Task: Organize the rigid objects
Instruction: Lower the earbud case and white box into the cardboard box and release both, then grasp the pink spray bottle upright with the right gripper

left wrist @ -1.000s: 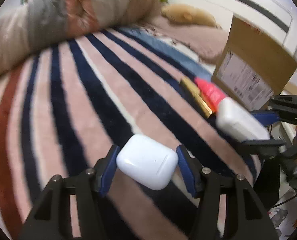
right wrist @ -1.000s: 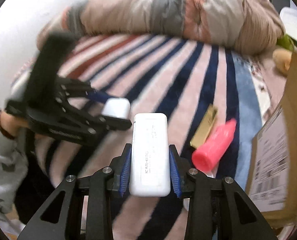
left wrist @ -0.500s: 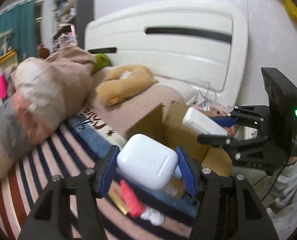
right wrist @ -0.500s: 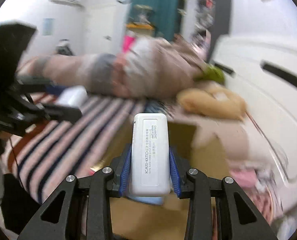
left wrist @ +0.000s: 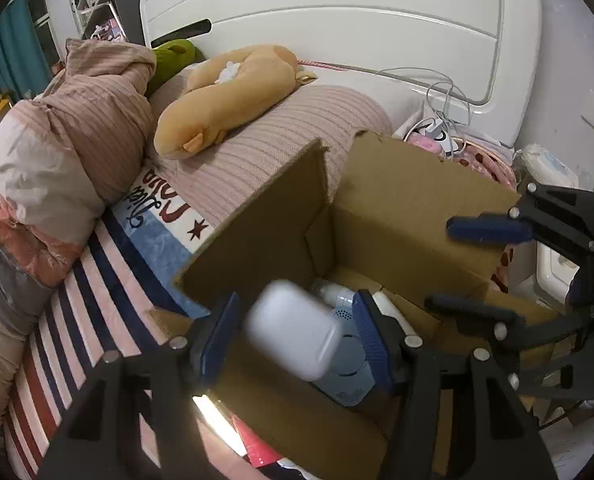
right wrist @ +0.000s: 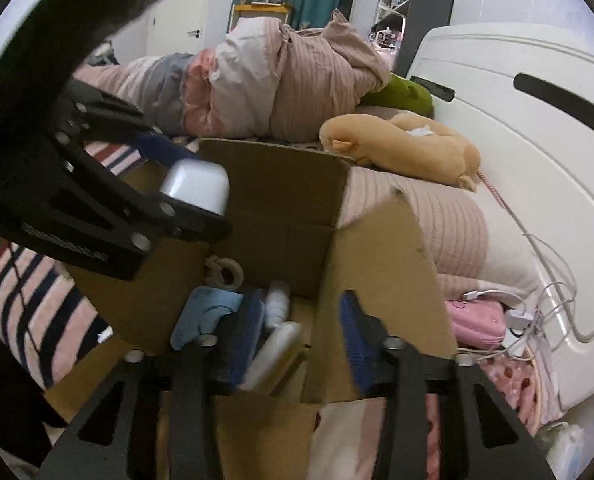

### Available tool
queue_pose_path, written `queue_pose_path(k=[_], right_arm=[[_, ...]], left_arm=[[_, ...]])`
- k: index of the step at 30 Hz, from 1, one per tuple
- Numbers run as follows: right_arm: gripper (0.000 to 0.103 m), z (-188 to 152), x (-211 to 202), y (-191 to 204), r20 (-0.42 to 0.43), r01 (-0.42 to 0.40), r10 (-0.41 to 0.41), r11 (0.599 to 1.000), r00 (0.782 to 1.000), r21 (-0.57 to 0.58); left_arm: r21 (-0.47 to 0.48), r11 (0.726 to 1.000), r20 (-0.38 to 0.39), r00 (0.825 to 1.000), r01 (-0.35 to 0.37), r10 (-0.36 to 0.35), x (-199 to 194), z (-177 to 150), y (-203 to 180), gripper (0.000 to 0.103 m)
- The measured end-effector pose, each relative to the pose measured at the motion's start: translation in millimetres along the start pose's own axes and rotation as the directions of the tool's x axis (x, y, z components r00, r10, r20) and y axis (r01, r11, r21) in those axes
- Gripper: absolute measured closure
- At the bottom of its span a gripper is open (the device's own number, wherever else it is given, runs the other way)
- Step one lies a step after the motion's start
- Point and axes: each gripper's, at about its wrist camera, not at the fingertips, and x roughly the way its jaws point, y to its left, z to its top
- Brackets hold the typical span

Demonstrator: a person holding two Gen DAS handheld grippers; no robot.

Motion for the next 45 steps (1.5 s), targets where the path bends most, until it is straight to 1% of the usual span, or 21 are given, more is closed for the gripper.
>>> queue_pose_path(k=[3,5,11,15,17,19,21,23,24,25,28,29,31,33,35,37,38,39,40,42,45], right_arm=[[0.054,-1.0,-0.5,-0.6,0.008,-0.002,0.002,1.0,1.0,0.001],[0.054,-1.0,-0.4,0.5,0.011,-0.001,0.001,1.0,1.0,-0.002],[0.054,7.2,-12.7,10.3,0.037,-0.015,0.015,1.0,0.999,-0.002],[0.054,19.9,-34.8,29.0,0.108,-0.06,0.06,0.998,0.992,-0.002],[0.054,28.5,-48.9,47.6,0.155,-0.112,0.113,0.994,0.981,-0.014],[0.054,33.8,-57.5,65.8,0.175,-0.158,0.161,0.987,0.971,-0.029],[0.054,37.4,-65.0,93.0,0.187,-0.211,0.215,0.977,0.958,-0.045],[0.054,35.5,-66.1,113.2,0.184,-0.246,0.251,0.968,0.95,-0.05],[0.056,33.6,-64.3,126.1,0.181,-0.267,0.271,0.963,0.945,-0.048],[0.061,30.8,-60.5,138.5,0.176,-0.282,0.286,0.958,0.942,-0.046],[0.067,20.5,-42.2,162.4,0.126,-0.308,0.308,0.951,0.943,-0.018],[0.068,16.1,-28.9,171.2,0.091,-0.332,0.33,0.943,0.94,0.009],[0.073,9.0,-6.1,182.9,0.031,-0.343,0.342,0.938,0.939,0.053],[0.073,3.0,15.4,191.9,-0.009,-0.329,0.331,0.941,0.944,0.084],[0.073,0.6,36.8,193.0,-0.016,-0.297,0.302,0.944,0.953,0.145],[0.073,2.6,64.9,189.4,-0.044,-0.223,0.238,0.951,0.97,0.214],[0.073,3.9,75.2,187.9,-0.06,-0.19,0.209,0.956,0.976,0.225],[0.073,6.8,89.8,185.5,-0.086,-0.123,0.147,0.964,0.985,0.237],[0.073,8.0,98.7,184.5,-0.099,-0.085,0.111,0.968,0.989,0.238],[0.073,9.7,110.9,181.4,-0.123,-0.023,0.053,0.972,0.991,0.233],[0.073,12.0,129.4,177.5,-0.177,0.026,0.014,0.974,0.984,0.224]], left_arm=[[-0.019,1.0,0.019,1.0,-0.005,0.005,-4.9,0.9,4.9,0.036],[-0.036,0.999,0.037,0.999,-0.009,0.01,-13.3,0.0,9.5,0.036],[-0.139,0.99,0.12,0.993,0.004,0.013,-57.0,-13.4,37.5,0.036],[-0.186,0.982,0.17,0.983,-0.04,0.072,-97.5,-42.9,62.1,0.036],[-0.212,0.976,0.181,0.979,-0.056,0.096,-110.5,-59.4,73.7,0.036],[-0.238,0.969,0.185,0.976,-0.071,0.117,-120.5,-83.6,86.7,0.035],[-0.254,0.965,0.181,0.977,-0.066,0.114,-121.4,-107.2,96.1,0.034],[-0.276,0.96,0.176,0.98,-0.042,0.094,-116.2,-130.8,105.3,0.034],[-0.293,0.956,0.174,0.981,-0.027,0.082,-111.6,-143.7,110.1,0.034],[-0.308,0.951,0.175,0.982,-0.013,0.069,-107.0,-155.4,114.2,0.034],[-0.339,0.94,0.16,0.987,0.037,0.019,-87.0,-187.7,126.3,0.034],[-0.349,0.936,0.153,0.988,0.049,0.006,-79.4,-198.0,130.1,0.034],[-0.37,0.927,0.149,0.989,0.068,-0.013,-69.6,-212.6,134.4,0.034],[-0.392,0.914,0.151,0.988,0.099,-0.042,-59.9,-226.2,139.4,0.034],[-0.392,0.912,0.155,0.986,0.12,-0.063,-51.8,-236.0,143.6,0.034],[-0.403,0.906,0.153,0.986,0.127,-0.07,-46.5,-245.1,147.3,0.034],[-0.411,0.903,0.154,0.986,0.126,-0.067,-44.5,-249.5,150.1,0.034],[-0.414,0.901,0.158,0.985,0.129,-0.068,-43.5,-252.8,151.6,0.034],[-0.414,0.9,0.16,0.984,0.135,-0.074,-42.1,-255.1,155.0,0.034],[-0.413,0.899,0.163,0.983,0.145,-0.084,-39.7,-261.1,157.9,0.034],[-0.413,0.897,0.176,0.98,0.158,-0.092,-39.6,-268.4,162.0,0.034]])
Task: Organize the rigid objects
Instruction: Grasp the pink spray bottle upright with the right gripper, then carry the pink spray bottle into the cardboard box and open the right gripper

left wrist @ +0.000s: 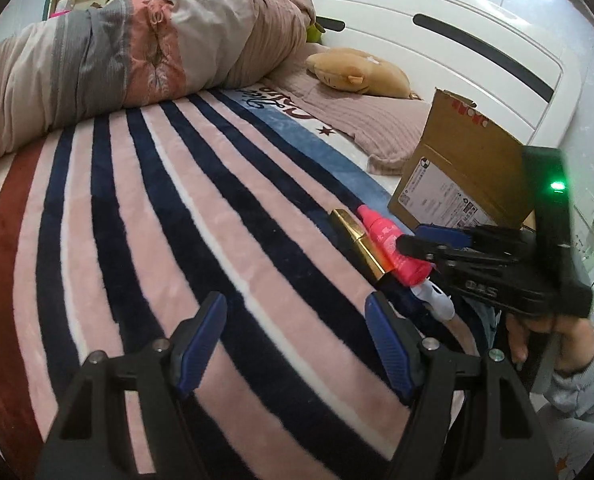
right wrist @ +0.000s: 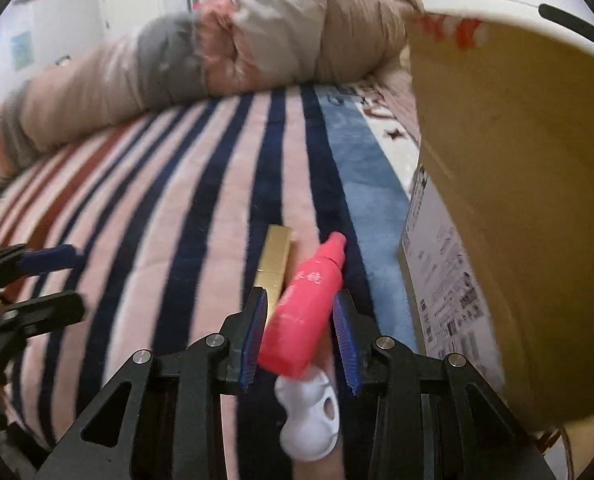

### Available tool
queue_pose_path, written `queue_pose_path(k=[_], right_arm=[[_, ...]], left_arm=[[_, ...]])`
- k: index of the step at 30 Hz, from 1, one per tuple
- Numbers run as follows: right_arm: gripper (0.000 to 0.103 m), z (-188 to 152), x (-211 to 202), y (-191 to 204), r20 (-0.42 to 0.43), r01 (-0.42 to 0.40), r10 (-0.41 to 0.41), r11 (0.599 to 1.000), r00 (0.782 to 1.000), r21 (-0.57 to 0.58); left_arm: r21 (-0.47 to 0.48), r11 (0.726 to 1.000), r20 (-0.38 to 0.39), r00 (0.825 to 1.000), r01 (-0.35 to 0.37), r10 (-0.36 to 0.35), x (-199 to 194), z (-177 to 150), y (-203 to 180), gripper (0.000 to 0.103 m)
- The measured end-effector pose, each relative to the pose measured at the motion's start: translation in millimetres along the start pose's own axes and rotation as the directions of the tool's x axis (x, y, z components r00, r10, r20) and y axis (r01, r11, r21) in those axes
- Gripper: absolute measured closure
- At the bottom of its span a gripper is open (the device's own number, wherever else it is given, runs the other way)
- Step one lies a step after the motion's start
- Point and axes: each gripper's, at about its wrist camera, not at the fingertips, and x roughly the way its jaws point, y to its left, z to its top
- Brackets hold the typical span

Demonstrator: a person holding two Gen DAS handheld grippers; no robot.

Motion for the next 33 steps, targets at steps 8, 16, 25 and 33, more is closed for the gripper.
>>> queue_pose_path(k=[8,16,25,33], right_arm=[[0.076,13.9,45.2,-1.8,-0.13,0.098,-0.108,0.992,0.986,-0.083],[0.076,8.7,-0.5,26.1,0.047,0.069,-0.061,0.98,0.997,-0.185],[0.076,15.3,-98.7,64.6,0.157,-0.246,0.312,0.909,0.937,-0.335],[0.076,18.5,-149.6,22.8,0.225,-0.359,0.445,0.87,0.867,-0.337]], left_arm=[[-0.016,1.0,0.016,1.0,0.018,-0.017,-2.5,-2.4,10.3,0.034],[-0.053,0.994,0.057,0.994,0.095,-0.091,-16.0,3.7,12.6,0.034],[-0.027,0.964,0.172,0.951,0.264,-0.256,-66.5,50.1,-17.1,0.034],[0.027,0.953,0.163,0.939,0.303,-0.303,-62.1,100.4,-81.6,0.061]])
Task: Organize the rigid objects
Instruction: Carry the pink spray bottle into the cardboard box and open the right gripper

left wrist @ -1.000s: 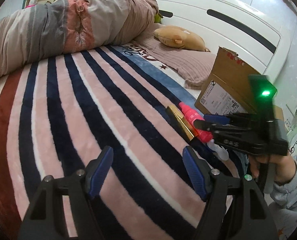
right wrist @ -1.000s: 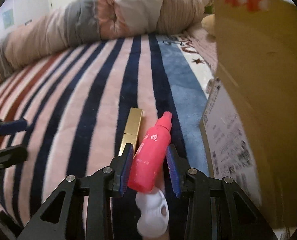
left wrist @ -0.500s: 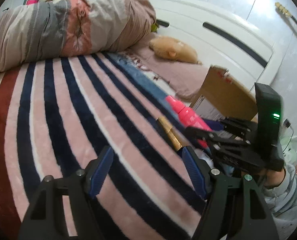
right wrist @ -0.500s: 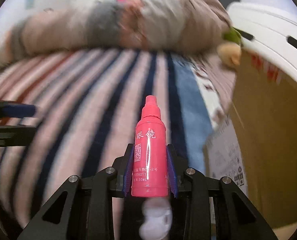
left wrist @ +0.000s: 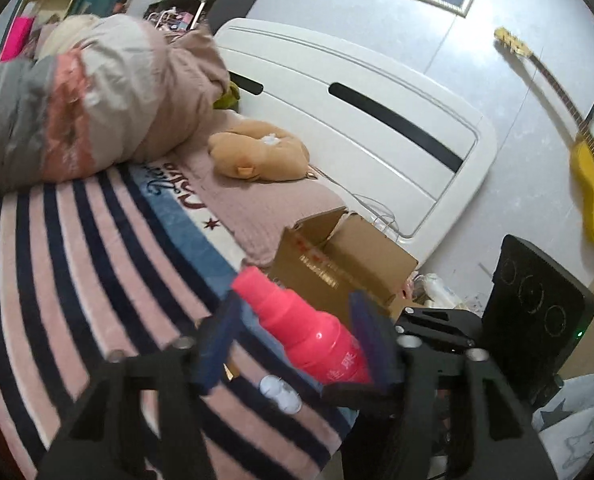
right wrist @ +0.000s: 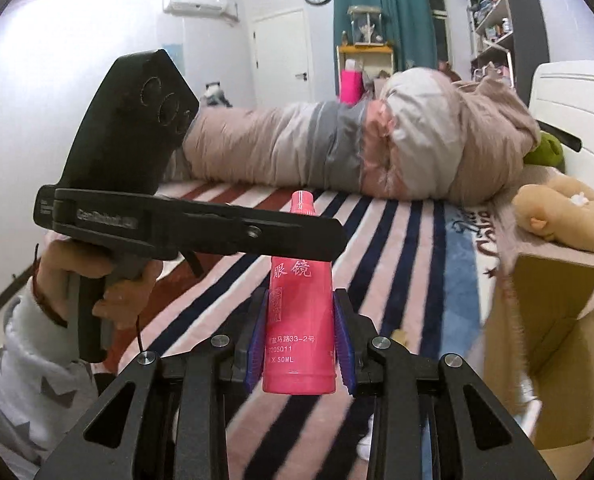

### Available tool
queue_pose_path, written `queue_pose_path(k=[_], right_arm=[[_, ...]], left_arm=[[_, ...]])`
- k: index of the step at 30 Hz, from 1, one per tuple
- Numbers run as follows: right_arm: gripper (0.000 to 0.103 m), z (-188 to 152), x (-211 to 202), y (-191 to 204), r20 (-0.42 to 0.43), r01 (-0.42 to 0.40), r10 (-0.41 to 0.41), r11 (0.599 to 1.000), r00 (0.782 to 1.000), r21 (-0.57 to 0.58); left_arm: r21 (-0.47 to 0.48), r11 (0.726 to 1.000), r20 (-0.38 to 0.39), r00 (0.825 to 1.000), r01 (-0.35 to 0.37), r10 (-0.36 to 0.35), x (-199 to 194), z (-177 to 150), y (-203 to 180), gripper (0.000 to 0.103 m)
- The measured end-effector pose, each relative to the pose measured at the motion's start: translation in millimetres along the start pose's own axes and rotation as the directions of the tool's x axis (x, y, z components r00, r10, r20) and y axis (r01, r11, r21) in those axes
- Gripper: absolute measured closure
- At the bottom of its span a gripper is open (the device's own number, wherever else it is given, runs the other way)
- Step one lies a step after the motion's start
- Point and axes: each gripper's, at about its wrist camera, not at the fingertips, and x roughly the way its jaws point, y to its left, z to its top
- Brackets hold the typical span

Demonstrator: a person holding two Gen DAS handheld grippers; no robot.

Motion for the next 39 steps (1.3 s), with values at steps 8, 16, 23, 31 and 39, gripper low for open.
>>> queue_pose_path(k=[8,16,23,31,39], right_arm=[[0.076,-6.5,-58.9,-82.9,0.067,0.042,-0.048,0.995,0.997,0.092],[0.076,-35.5,-80.1,-159.4,-0.05,0.17,-0.164,0.969,0.985,0.181],[0.076,-55.8,-60.2,-183.7,-0.184,0.232,-0.198,0.955,0.963,0.186],[0.075,-63.5,-56.8,-181.8,-0.223,0.273,-0.234,0.947,0.946,0.168],[0.076,-64.3,-52.0,-176.3,-0.229,0.326,-0.292,0.936,0.929,0.131]], left_arm=[[0.168,0.986,-0.055,0.998,0.015,-0.006,82.5,47.6,-80.6,0.064],[0.309,0.951,-0.193,0.979,-0.004,0.067,178.5,55.3,-125.9,0.064],[0.346,0.938,-0.299,0.946,-0.011,0.121,213.8,35.5,-132.1,0.064],[0.341,0.94,-0.308,0.941,-0.03,0.141,214.9,31.4,-127.7,0.06],[0.338,0.941,-0.293,0.95,-0.004,0.109,216.2,33.3,-134.8,0.06]])
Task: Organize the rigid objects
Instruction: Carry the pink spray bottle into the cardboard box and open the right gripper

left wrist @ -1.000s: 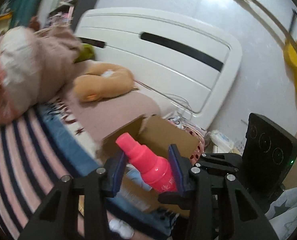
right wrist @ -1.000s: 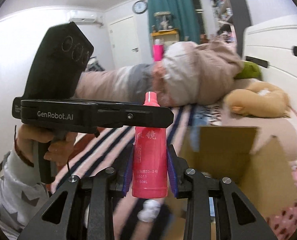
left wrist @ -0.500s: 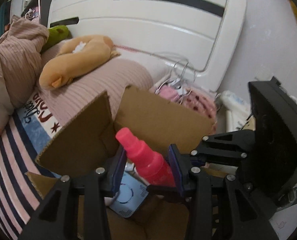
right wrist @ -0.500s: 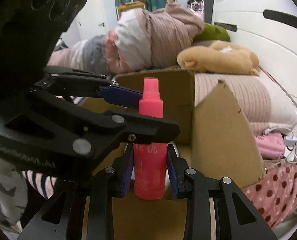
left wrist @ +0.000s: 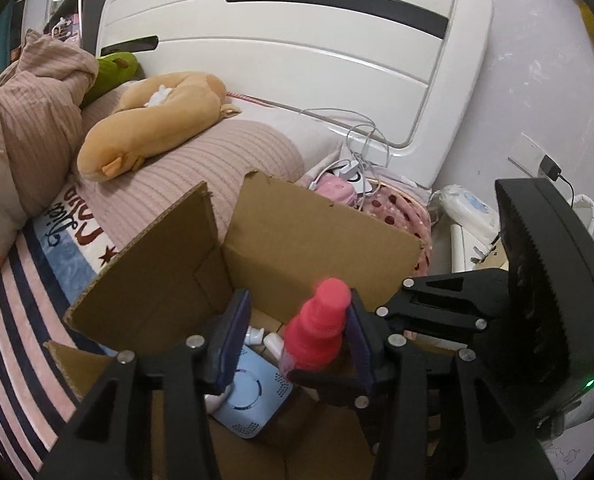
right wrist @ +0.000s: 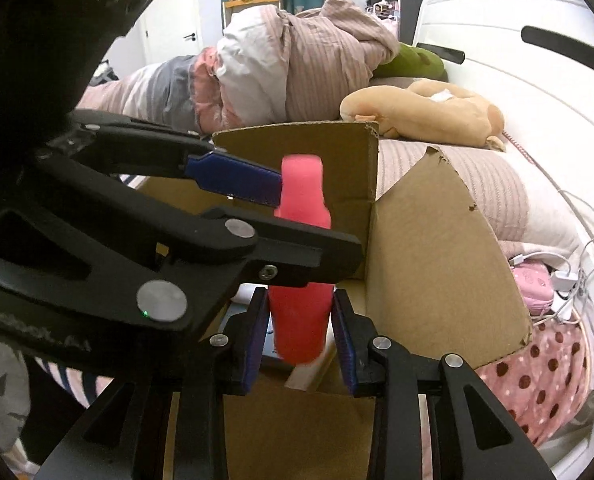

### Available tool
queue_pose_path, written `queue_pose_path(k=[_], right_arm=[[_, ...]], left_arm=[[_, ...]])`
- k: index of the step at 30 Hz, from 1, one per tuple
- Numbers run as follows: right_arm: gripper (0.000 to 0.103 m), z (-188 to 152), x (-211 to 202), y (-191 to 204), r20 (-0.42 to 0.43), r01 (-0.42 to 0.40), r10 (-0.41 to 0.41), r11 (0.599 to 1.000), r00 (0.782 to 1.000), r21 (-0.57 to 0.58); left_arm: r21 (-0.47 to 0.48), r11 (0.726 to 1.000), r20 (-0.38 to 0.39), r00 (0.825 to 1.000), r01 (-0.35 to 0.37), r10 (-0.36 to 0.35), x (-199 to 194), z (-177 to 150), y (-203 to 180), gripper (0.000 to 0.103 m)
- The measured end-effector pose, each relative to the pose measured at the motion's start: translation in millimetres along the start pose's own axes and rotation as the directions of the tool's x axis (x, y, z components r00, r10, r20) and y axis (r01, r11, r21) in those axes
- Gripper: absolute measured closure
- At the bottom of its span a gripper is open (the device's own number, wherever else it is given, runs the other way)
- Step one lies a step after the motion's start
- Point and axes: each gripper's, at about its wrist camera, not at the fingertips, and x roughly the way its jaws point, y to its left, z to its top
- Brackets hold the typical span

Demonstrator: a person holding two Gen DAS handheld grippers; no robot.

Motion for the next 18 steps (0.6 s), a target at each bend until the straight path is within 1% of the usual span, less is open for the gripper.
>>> queue_pose_path(k=[2,4,5,6,7,8,10,11,13,15,17,18], right_arm=[[0.076,-0.2,0.8,-1.1,-0.014,0.007,-0.007,1.0,1.0,-0.002],[0.076,-1.4,3.6,-2.7,-0.046,0.005,-0.005,1.0,0.999,-0.004],[0.076,-2.3,4.4,-2.2,-0.058,0.009,-0.009,1.0,0.998,-0.009],[0.075,-4.1,4.9,-0.6,-0.073,0.023,-0.024,0.999,0.997,-0.023],[0.075,-5.1,4.6,0.6,-0.082,0.028,-0.031,0.999,0.996,-0.029],[0.075,-5.7,3.3,1.6,-0.085,0.031,-0.034,0.999,0.996,-0.033],[0.074,-5.6,0.0,2.8,-0.087,0.034,-0.037,0.999,0.996,-0.033],[0.073,-4.5,-3.0,3.6,-0.085,0.043,-0.046,0.999,0.995,-0.032],[0.065,0.2,-11.9,6.7,-0.069,0.08,-0.082,0.996,0.994,-0.038],[0.06,7.2,-26.4,12.1,-0.036,0.119,-0.121,0.992,0.992,-0.045],[0.059,13.6,-38.8,19.0,-0.005,0.138,-0.138,0.989,0.99,-0.048],[0.059,19.0,-47.7,26.1,0.019,0.155,-0.154,0.987,0.988,-0.051]], left_arm=[[0.003,1.0,-0.007,1.0,-0.009,0.009,0.1,-0.5,-1.6,0.06],[0.0,1.0,-0.016,1.0,-0.015,0.015,0.5,-1.8,-1.5,0.06],[-0.006,1.0,-0.021,1.0,-0.009,0.009,0.0,-3.1,-0.5,0.058],[-0.013,1.0,-0.022,1.0,-0.005,0.005,-1.5,-4.6,0.8,0.052],[-0.021,1.0,-0.019,1.0,-0.005,0.005,-4.2,-6.3,2.2,0.049],[-0.03,0.999,-0.01,1.0,-0.011,0.011,-9.3,-8.1,4.3,0.047],[-0.041,0.999,0.008,1.0,-0.018,0.018,-19.6,-10.7,7.6,0.047],[-0.048,0.999,0.027,0.999,-0.024,0.026,-30.0,-13.1,10.4,0.046],[-0.064,0.997,0.061,0.997,-0.04,0.044,-47.9,-17.8,15.2,0.043],[-0.089,0.993,0.108,0.991,-0.071,0.081,-76.2,-27.8,24.9,0.039],[-0.109,0.989,0.137,0.984,-0.101,0.116,-99.8,-38.2,34.9,0.038],[-0.125,0.984,0.156,0.977,-0.123,0.142,-116.1,-47.4,42.6,0.038]])
